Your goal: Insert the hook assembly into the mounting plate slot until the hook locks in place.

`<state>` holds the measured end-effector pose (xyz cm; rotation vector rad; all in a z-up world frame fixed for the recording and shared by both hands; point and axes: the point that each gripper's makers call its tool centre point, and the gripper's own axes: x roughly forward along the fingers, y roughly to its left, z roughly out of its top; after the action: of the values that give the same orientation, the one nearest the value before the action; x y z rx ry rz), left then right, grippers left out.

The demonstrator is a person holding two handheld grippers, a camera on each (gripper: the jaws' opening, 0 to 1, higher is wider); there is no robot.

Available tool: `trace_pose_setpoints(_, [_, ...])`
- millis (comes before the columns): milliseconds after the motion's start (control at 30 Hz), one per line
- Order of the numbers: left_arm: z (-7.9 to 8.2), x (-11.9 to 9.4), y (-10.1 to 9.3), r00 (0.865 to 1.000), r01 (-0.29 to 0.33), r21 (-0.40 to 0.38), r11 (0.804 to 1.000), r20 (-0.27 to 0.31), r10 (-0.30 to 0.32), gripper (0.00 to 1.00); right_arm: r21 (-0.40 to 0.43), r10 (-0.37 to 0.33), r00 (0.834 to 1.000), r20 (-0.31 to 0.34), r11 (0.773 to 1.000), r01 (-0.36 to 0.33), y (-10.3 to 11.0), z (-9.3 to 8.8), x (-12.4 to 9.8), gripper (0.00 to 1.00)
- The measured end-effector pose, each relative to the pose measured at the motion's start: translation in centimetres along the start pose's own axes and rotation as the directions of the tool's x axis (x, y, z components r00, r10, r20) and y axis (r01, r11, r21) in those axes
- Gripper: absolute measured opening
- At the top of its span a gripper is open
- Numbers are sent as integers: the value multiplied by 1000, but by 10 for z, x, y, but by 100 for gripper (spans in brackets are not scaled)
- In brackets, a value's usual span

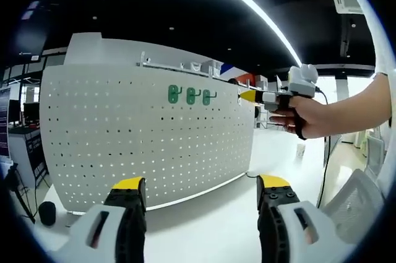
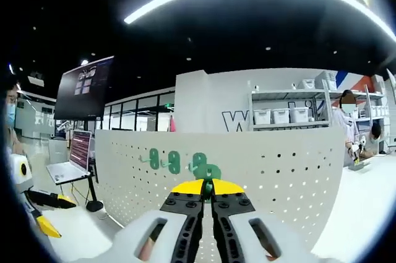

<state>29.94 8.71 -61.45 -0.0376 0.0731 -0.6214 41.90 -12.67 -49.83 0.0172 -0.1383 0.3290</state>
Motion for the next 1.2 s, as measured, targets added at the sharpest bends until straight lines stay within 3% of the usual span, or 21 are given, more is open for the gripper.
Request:
trace_pose_setpoints(200, [-2, -1, -1, 1000, 2, 3, 1000, -10, -2, 74, -28, -23, 1000, -7, 999, 23, -9, 0, 7, 1])
trace_pose_setpoints(400, [4, -2, 0, 1000, 1, -32, 999, 17, 0, 73, -67, -40, 999, -19, 997, 39, -16, -1, 16, 1])
trace_pose_setpoints(667, [-2, 0, 1, 1000, 6, -43, 999, 9, -5, 71, -106, -61, 998, -20, 993, 59, -20, 2, 30, 1])
trace_pose_setpoints(733, [-2, 1, 0, 1000, 8, -52, 999, 10, -7, 70, -42, -83, 996, -16, 996, 82, -23, 1, 34, 1])
trace_pose_setpoints(933, [1, 2, -2, 1000, 13, -54, 998, 17, -12, 70, -92, -90, 996, -12, 992, 88, -21, 2, 45, 1])
trace_pose_setpoints(1200, [-3, 1, 0, 1000, -1, -53, 999, 5, 1, 68, -50, -96, 995, -8, 994, 96, -25, 0, 56, 1])
